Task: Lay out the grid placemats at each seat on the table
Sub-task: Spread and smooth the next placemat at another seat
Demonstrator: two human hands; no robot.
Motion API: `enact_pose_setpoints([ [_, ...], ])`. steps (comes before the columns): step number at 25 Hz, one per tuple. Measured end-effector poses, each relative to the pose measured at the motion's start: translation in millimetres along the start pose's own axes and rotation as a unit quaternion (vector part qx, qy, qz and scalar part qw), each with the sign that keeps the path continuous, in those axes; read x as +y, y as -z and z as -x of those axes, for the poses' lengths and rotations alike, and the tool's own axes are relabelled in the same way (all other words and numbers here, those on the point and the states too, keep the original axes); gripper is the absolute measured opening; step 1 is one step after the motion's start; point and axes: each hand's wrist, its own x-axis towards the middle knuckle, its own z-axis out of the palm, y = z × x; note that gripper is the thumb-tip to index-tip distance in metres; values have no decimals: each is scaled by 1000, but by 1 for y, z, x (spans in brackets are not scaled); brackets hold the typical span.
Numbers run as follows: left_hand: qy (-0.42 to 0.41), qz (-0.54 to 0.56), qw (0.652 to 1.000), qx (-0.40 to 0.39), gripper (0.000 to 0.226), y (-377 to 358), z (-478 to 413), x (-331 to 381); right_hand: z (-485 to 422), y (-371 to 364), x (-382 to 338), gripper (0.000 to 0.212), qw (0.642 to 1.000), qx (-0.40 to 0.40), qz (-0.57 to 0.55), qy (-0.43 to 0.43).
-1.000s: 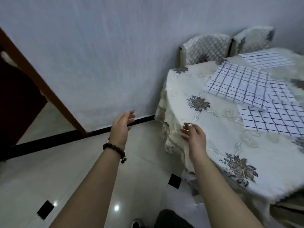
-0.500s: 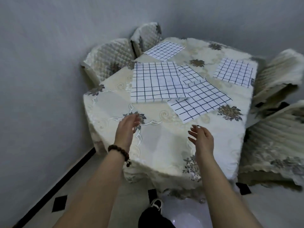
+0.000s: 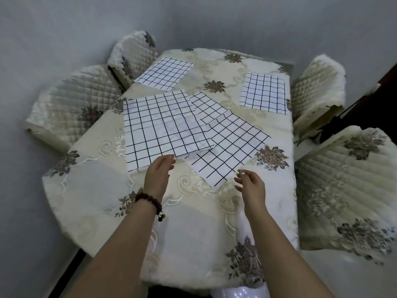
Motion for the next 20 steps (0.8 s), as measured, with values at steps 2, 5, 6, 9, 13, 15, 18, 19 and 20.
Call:
enact_pose_setpoints([
  [2, -13, -27, 1000, 0, 14, 2, -18, -2, -9, -13, 2, 17, 1000, 2, 17, -3],
  [5, -68, -112, 991, 9, 21, 4, -42, -9, -19, -31, 7, 16, 999, 1, 41, -7],
  [6, -95, -163, 982, 16, 25, 6, -52, -14, -21, -37, 9, 15, 999, 2, 49, -7],
  [9, -147, -368, 918, 14, 36, 14, -91, -35, -28, -58, 16, 12, 997, 18, 78, 2],
  [13, -144, -586, 796, -37, 32, 27, -128, -57, -30, -87, 18, 15, 992, 31, 118, 5],
  [15, -161, -594, 787, -41, 23, 34, -137, -61, -29, -106, 20, 18, 985, 24, 167, 28],
  [18, -200, -586, 783, -60, 20, 49, -150, -60, -23, -143, 24, 32, 938, -8, 325, 120],
  [19, -215, -586, 777, -74, 21, 53, -154, -57, -21, -155, 24, 41, 905, -16, 394, 159],
  [20, -232, -584, 772, -88, 21, 59, -156, -54, -20, -168, 25, 50, 868, -26, 457, 194],
])
